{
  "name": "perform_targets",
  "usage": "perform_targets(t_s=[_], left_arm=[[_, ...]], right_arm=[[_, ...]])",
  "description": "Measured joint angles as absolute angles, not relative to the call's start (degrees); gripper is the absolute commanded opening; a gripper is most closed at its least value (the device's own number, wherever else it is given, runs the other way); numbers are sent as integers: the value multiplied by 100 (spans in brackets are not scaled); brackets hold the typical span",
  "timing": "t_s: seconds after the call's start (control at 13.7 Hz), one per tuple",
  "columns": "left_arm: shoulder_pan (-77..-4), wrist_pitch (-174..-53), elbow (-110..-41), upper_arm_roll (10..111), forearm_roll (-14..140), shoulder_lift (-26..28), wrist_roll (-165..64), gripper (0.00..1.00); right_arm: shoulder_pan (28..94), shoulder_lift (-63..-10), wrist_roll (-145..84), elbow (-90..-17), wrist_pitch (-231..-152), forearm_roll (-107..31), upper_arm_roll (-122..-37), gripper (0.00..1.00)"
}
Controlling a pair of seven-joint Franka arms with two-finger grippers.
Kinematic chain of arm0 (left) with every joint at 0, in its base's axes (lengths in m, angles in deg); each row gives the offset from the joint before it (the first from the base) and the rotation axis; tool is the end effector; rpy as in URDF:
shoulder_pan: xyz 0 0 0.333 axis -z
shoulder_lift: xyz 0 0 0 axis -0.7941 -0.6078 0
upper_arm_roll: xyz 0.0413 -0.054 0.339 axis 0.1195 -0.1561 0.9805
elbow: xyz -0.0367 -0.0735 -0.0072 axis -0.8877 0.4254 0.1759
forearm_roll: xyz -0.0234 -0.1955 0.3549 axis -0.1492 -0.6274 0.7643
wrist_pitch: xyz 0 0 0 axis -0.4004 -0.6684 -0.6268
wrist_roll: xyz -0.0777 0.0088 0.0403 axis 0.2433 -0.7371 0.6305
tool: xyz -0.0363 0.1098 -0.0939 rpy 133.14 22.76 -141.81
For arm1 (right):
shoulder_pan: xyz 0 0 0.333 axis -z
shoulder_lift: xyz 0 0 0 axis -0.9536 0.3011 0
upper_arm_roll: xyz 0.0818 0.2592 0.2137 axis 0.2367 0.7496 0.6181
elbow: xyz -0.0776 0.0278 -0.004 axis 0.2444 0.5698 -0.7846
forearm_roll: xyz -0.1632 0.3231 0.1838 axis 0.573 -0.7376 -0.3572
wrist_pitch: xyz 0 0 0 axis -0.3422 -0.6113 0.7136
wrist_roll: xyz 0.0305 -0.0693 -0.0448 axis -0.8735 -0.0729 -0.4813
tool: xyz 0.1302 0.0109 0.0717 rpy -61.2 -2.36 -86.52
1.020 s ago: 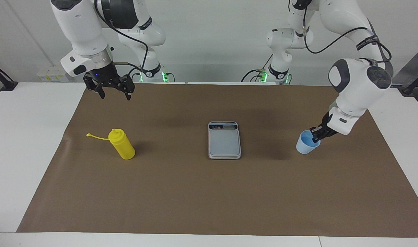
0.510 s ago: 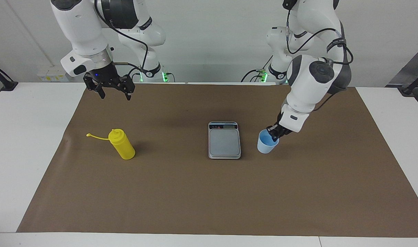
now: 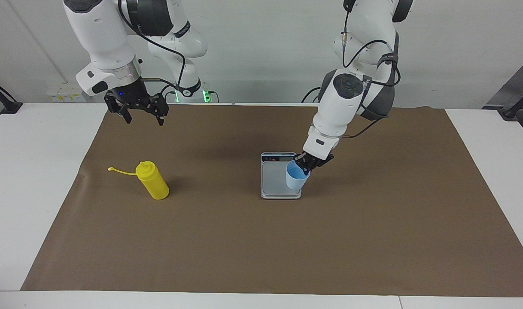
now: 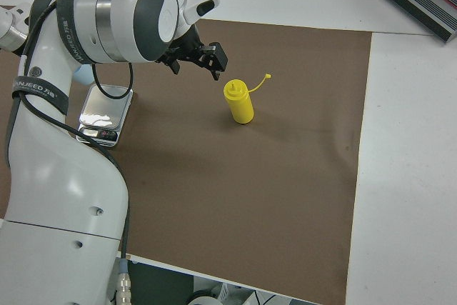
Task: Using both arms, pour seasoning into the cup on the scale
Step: 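Carry the blue cup with the left gripper onto the scale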
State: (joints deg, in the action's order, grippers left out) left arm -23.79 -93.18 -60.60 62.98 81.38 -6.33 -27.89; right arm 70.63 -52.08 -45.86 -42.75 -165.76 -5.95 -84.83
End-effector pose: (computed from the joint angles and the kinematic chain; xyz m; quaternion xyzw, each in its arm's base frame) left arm 0.5929 -0.3437 0.4246 0.9923 0.1007 0.0127 0.0707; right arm 0.5662 0.0310 0.5911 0.9992 -0.0360 -0.0087 0.0130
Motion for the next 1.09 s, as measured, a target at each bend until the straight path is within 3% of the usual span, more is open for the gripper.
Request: perform_targets(t_s=[1.09], left_arm=[[-1976,-9319,-6473,6297,8138,-754,-2784,0]], right_arm=[[7063,-5208,-4586,-4275,-16576,-595,-8483,100]])
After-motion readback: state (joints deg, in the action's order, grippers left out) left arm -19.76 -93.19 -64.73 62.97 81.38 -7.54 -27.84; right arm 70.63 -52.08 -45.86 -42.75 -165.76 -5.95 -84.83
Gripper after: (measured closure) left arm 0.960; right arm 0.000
